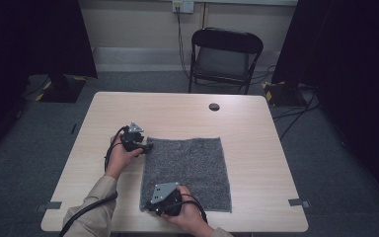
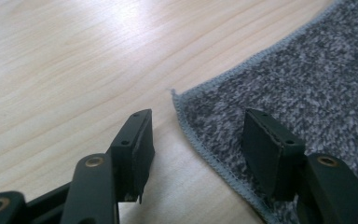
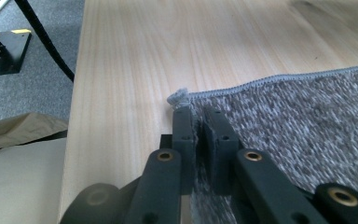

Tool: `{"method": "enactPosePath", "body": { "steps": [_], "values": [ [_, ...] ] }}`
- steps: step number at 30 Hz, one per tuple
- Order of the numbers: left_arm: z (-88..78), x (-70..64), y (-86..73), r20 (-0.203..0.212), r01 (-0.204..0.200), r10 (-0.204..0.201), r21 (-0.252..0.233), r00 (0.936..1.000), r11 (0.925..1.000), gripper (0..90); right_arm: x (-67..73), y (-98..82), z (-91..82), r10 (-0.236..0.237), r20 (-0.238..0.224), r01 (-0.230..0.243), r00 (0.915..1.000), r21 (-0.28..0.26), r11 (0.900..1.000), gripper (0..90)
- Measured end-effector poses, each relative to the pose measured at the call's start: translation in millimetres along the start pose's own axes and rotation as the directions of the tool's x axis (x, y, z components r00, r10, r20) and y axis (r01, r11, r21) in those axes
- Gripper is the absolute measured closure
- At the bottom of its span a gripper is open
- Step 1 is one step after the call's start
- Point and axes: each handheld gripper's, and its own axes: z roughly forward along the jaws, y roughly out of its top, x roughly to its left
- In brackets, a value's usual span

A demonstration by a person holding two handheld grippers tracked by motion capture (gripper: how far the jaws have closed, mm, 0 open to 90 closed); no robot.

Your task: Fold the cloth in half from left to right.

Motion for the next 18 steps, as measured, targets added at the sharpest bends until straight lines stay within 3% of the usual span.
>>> {"method": "enactPosePath", "body": {
  "steps": [10,12,18],
  "values": [
    [-0.7,5.0,-1.6,-0.015,0.053,-0.053,-0.018,0.9985,0.9984,46.6,-0.7,-0.7,0.0,0.022,0.006,-0.022,0.9997,-0.006,1.000,89.5],
    [-1.9,5.6,-2.8,-0.007,0.074,-0.074,-0.027,0.9972,0.9969,51.6,0.2,-0.5,0.1,0.019,0.011,-0.019,0.9998,-0.005,1.000,89.6],
    [-2.5,3.2,-0.9,-0.007,0.036,-0.036,-0.003,0.9993,0.9993,63.4,0.4,-0.1,0.1,0.012,0.016,-0.012,0.9998,-0.001,1.000,89.8]
  ]
}}
